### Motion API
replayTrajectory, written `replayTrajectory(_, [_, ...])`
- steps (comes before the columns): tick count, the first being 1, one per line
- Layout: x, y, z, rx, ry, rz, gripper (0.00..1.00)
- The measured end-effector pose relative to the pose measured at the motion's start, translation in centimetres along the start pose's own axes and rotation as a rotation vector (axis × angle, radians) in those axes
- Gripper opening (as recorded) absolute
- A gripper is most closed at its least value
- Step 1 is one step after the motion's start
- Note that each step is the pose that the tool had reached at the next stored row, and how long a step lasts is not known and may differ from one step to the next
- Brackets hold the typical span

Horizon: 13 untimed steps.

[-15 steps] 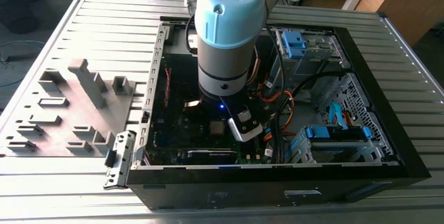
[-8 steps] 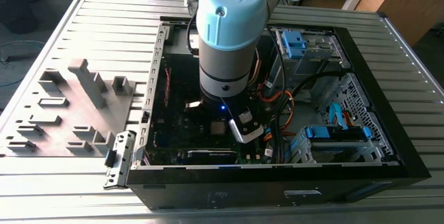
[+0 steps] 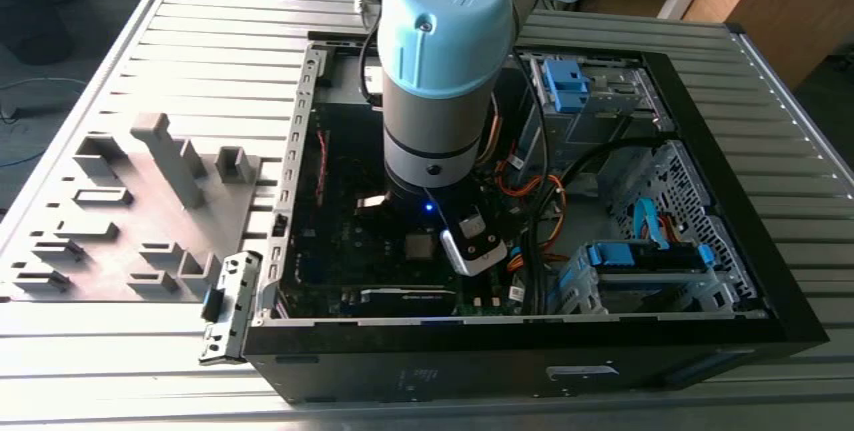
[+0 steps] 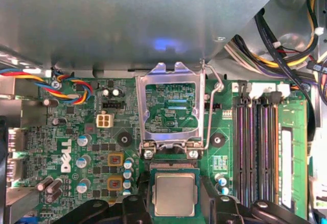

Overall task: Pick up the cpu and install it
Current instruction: 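Place the cpu into insertion slot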

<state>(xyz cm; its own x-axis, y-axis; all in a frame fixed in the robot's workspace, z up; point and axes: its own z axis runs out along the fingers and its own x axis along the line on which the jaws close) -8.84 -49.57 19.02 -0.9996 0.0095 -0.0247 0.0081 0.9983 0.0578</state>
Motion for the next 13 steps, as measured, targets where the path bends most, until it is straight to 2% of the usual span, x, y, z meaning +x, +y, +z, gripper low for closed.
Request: replayTrajectory(13, [0.03,0.0,0.03,-0.002,-0.0008,0.013,0.47])
